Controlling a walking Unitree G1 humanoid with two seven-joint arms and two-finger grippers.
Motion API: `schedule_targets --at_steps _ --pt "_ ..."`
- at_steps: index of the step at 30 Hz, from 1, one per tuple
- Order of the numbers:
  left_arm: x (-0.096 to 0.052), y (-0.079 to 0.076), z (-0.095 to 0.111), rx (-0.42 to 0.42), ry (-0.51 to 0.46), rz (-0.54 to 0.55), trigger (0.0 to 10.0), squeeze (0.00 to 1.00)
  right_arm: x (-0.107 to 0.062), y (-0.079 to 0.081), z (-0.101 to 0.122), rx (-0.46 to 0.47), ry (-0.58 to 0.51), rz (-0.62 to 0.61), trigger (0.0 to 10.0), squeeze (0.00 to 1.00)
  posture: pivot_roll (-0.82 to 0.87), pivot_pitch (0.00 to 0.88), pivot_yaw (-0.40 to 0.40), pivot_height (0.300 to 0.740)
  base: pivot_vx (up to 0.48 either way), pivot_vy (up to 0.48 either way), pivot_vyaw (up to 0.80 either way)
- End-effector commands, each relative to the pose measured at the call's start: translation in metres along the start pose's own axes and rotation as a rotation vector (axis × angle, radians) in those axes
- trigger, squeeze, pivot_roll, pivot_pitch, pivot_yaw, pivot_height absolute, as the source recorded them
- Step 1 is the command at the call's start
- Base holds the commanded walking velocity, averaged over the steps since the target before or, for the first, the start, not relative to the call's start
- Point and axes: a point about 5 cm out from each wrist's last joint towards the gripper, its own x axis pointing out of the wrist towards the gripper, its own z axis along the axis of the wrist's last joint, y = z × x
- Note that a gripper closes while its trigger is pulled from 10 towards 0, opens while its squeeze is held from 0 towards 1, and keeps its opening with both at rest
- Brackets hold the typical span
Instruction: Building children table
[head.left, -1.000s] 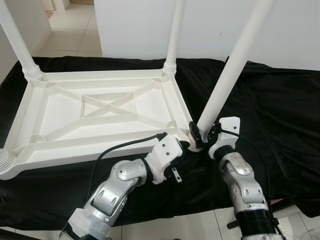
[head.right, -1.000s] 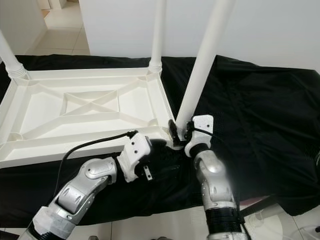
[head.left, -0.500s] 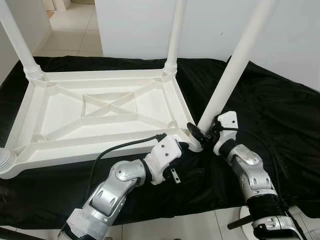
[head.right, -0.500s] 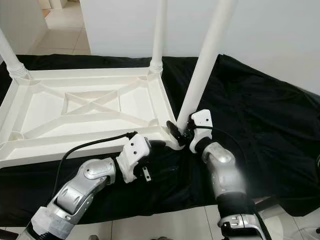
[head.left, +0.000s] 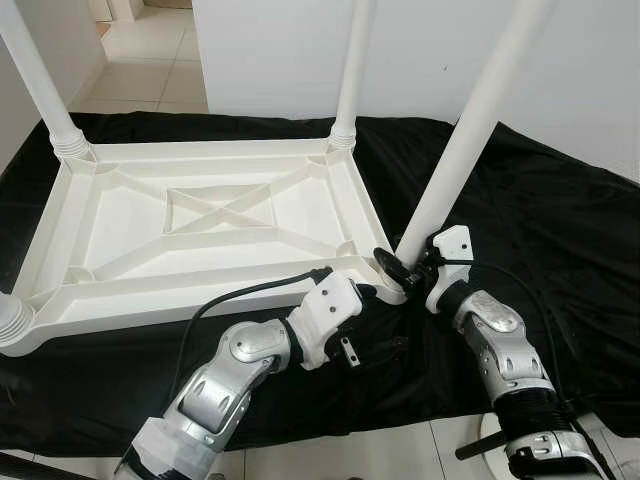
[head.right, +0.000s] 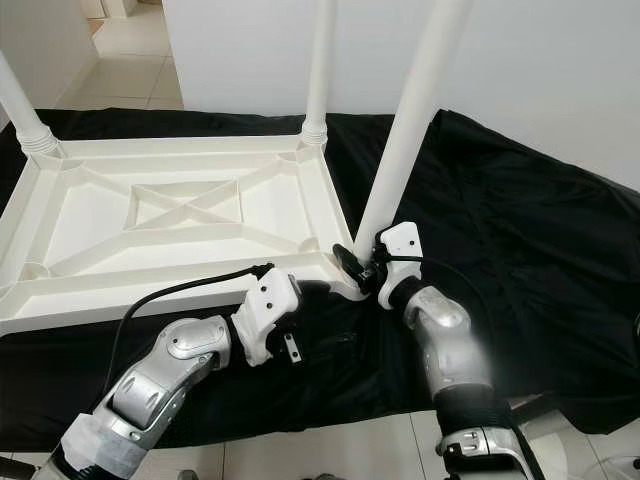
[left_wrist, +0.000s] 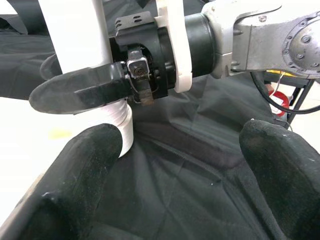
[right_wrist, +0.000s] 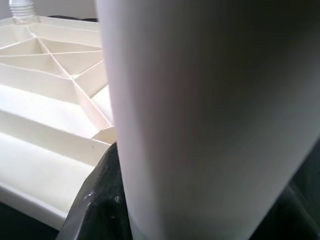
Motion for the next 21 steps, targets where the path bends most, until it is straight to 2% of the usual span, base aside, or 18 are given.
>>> schedule_targets --at_steps 1,3,5,8,11,13,15,17,19,21 --pt "0.002 -0.004 0.001 0.002 0.0 -0.018 10.0 0.0 -0.004 0.001 -0.005 0.027 0.027 -0.04 10.0 0.0 -0.05 0.089 -0.07 0.74 0.0 0.0 0.0" --pt "0.002 -0.005 0.001 0.001 0.0 -0.019 10.0 0.0 -0.004 0.002 -0.004 0.03 0.028 -0.068 10.0 0.0 -0.05 0.091 -0.07 0.74 0.0 0.0 0.0" --pt "0.002 -0.006 0.001 -0.001 0.002 -0.022 10.0 0.0 -0.004 0.007 -0.004 0.046 0.035 -0.161 10.0 0.0 -0.05 0.092 -0.07 0.74 0.0 0.0 0.0" --pt "0.001 -0.006 0.0 -0.002 0.003 -0.022 10.0 0.0 -0.005 0.008 -0.004 0.053 0.038 -0.196 10.0 0.0 -0.05 0.092 -0.07 0.74 0.0 0.0 0.0" --pt "0.001 -0.006 0.0 -0.002 0.005 -0.022 10.0 0.0 -0.006 0.009 -0.004 0.087 0.05 -0.313 10.0 0.0 -0.05 0.095 -0.066 0.74 0.0 0.0 0.0" --pt "0.001 -0.006 0.0 -0.002 0.005 -0.022 10.0 0.0 -0.006 0.009 -0.004 0.087 0.05 -0.313 10.0 0.0 -0.05 0.095 -0.066 0.74 0.0 0.0 0.0" --pt "0.001 -0.006 0.0 -0.002 0.006 -0.026 10.0 0.0 -0.007 0.013 -0.003 0.116 0.046 -0.471 10.0 0.0 -0.05 0.093 -0.062 0.74 0.0 0.0 0.0" --pt "0.001 -0.006 0.0 -0.002 0.006 -0.026 10.0 0.0 -0.007 0.013 -0.003 0.116 0.046 -0.471 10.0 0.0 -0.05 0.093 -0.062 0.74 0.0 0.0 0.0" --pt "0.001 -0.006 0.001 0.001 0.007 -0.03 10.0 0.0 -0.006 0.022 -0.003 0.143 0.035 -0.598 10.0 0.0 -0.05 0.089 -0.06 0.74 0.0 0.0 0.0" --pt "0.001 -0.006 0.001 0.002 0.007 -0.032 10.0 0.0 -0.005 0.032 -0.004 0.185 0.019 -0.671 10.0 0.0 -0.04 0.085 -0.061 0.74 0.0 0.0 0.0"
